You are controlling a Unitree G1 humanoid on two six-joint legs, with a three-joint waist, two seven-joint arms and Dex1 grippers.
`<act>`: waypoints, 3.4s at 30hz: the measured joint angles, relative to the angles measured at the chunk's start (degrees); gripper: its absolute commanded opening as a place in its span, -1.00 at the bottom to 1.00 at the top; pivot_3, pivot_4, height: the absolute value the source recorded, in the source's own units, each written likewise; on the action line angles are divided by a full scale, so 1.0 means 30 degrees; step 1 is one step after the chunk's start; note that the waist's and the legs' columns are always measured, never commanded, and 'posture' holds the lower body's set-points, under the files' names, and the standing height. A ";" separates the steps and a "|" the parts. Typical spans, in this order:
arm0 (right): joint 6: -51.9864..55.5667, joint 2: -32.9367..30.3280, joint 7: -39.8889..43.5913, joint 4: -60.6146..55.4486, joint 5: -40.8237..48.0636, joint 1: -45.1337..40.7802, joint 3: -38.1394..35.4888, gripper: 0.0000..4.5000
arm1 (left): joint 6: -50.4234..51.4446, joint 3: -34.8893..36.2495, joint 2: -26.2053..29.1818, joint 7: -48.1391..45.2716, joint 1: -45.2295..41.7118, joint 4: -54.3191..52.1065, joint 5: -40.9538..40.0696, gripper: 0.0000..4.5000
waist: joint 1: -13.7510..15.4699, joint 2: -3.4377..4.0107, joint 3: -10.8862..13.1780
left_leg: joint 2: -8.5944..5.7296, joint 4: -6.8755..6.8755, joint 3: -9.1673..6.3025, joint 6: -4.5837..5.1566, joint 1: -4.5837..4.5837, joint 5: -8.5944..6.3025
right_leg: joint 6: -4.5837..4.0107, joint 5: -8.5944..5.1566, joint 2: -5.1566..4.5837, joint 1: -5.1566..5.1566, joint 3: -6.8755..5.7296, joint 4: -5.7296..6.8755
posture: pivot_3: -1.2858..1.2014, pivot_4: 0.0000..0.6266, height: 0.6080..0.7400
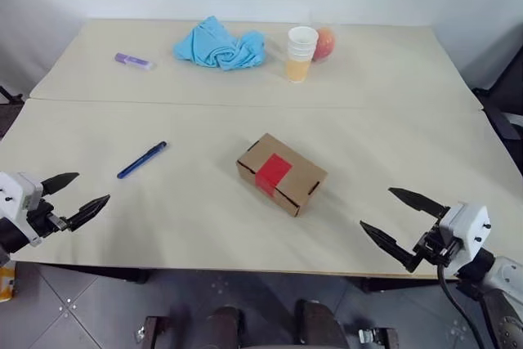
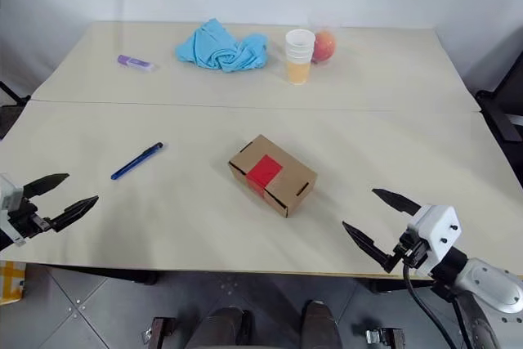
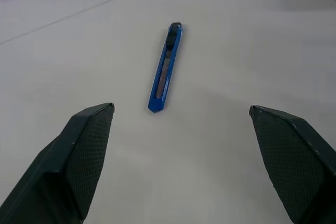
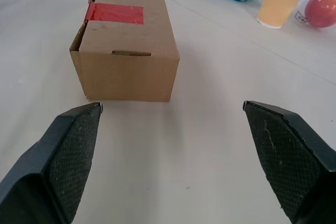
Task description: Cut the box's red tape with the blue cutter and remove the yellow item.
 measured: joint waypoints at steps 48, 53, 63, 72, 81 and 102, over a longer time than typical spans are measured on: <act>0.3279 0.1646 -0.3431 1.1577 -0.7335 -1.6802 0.8700 -1.00 | 0.8490 -1.1996 -0.3480 -0.6644 -1.1079 -0.1955 0.0604 -0.99 | -0.0123 0.0013 0.0011 | -0.0053 0.0307 -0.0066 0.0012 -0.0111 -0.0004 | 0.0003 0.0002 -0.0034 -0.0058 -0.0149 0.0233 | 0.03 -0.52 1.00; 0.3539 -0.1121 -0.2020 1.1756 -0.6849 -1.5653 0.7183 -1.00 | 1.0365 -1.0417 -0.3919 -0.5914 -1.3289 -0.1590 -0.1286 -0.99 | 0.0471 0.0028 0.0027 | -0.0098 0.0355 -0.0162 0.0025 -0.0180 0.0000 | 0.0001 0.0002 -0.0050 -0.0050 -0.0216 0.0227 | 0.03 -0.52 1.00; 1.1375 -0.4070 0.1964 0.1655 -0.1405 -0.8394 0.6875 -1.00 | 0.0351 -1.2404 -0.9676 -0.0941 -2.1939 1.3091 0.4801 -0.99 | 0.0399 -0.0033 0.0058 | -0.0112 0.0345 -0.0008 0.0020 -0.0174 -0.0001 | 0.0043 0.0022 -0.0033 -0.0014 -0.0367 0.0105 | 0.03 -0.52 1.00; 1.2992 -0.0116 -0.2579 0.0008 -0.1847 -1.0153 0.8554 -1.00 | -0.2407 -1.3383 -1.1076 -0.0510 -2.4464 1.9503 0.7796 -0.99 | 0.0170 -0.0062 0.0071 | -0.0105 0.0344 0.0020 0.0017 -0.0172 0.0001 | 0.0049 0.0026 -0.0051 -0.0077 -0.0418 0.0167 | 0.03 -0.52 1.00; 1.1828 0.0687 -0.3939 0.3308 -0.3282 -1.2710 0.8513 -1.00 | 0.1883 -1.2609 -0.9367 -0.8223 -2.4386 1.8401 0.7104 -0.99 | 0.0067 -0.0063 0.0072 | -0.0109 0.0342 0.0007 0.0020 -0.0182 -0.0001 | 0.0047 0.0026 -0.0052 -0.0080 -0.0452 0.0171 | 0.03 -0.52 1.00; 0.6925 0.0230 0.0508 1.2240 -0.5701 -1.8218 0.9959 -1.00 | 1.1385 -1.0968 -0.6359 -0.5626 -1.7404 0.3019 0.3758 -0.99 | -0.0464 -0.0022 0.0057 | -0.0104 0.0333 -0.0088 -0.0011 -0.0134 -0.0011 | 0.0009 0.0007 -0.0083 -0.0098 -0.0460 0.0273 | 0.03 -0.52 1.00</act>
